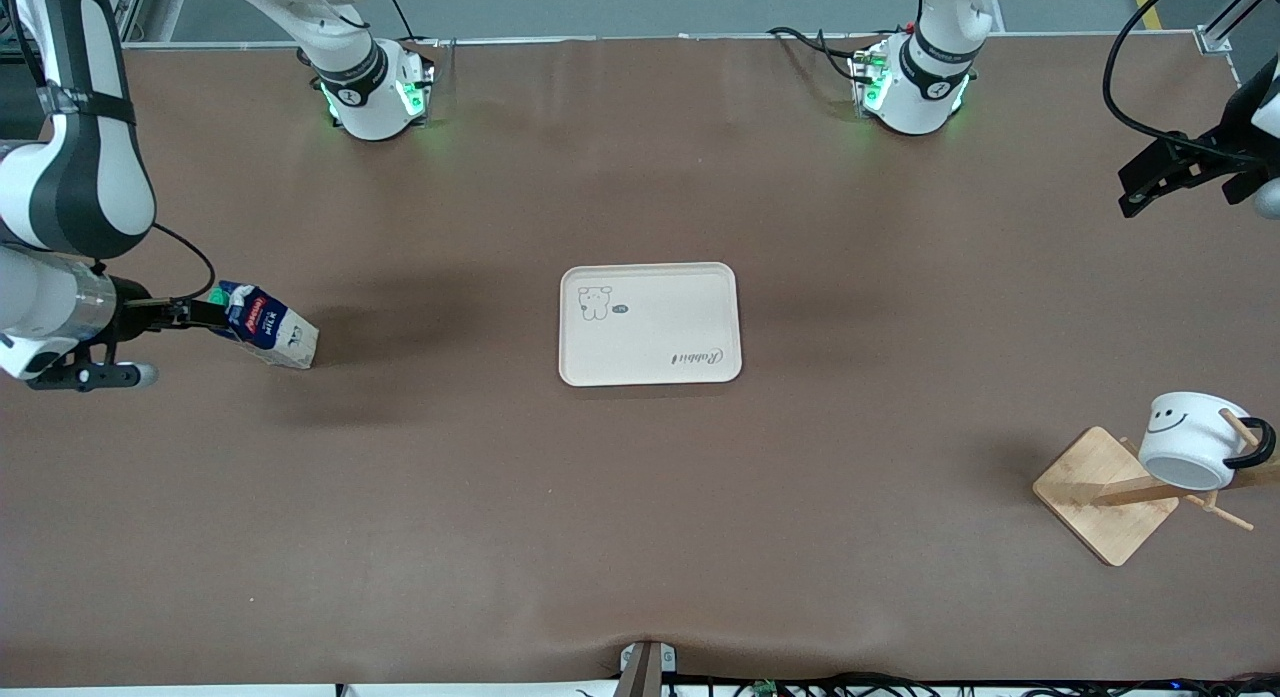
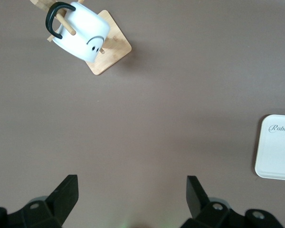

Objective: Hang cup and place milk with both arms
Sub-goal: 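Set the milk carton on the table and open the right gripper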

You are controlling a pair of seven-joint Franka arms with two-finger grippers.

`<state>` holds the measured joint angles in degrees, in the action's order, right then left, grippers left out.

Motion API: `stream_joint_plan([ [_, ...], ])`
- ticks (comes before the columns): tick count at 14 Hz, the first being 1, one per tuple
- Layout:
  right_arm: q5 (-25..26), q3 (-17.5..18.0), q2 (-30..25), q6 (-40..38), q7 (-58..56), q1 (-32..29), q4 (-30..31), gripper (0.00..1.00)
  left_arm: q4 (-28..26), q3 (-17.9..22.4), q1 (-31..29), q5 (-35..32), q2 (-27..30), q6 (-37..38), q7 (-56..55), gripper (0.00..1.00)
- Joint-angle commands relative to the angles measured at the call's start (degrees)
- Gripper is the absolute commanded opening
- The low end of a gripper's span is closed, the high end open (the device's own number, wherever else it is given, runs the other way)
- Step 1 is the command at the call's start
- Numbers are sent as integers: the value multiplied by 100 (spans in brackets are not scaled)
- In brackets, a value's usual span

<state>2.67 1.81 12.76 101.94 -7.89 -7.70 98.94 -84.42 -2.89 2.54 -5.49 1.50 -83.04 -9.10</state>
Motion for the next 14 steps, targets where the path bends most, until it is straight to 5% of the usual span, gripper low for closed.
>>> stream_joint_plan([
  [1, 32, 4, 201, -271, -37, 330, -1128, 100, -4, 25, 71, 92, -61, 25, 66, 100],
  [4, 111, -5, 262, -438, -2, 743, -2262, 100, 5, -80, 63, 101, -62, 25, 66, 100],
  [9, 67, -5, -27, -1630, 33, 928, -2617, 100, -4, -80, 63, 101, -26, 33, 66, 100],
  [14, 15, -31, -1265, -1967, -37, 648, -1539, 100, -30, -80, 54, 197, -53, 33, 57, 100],
])
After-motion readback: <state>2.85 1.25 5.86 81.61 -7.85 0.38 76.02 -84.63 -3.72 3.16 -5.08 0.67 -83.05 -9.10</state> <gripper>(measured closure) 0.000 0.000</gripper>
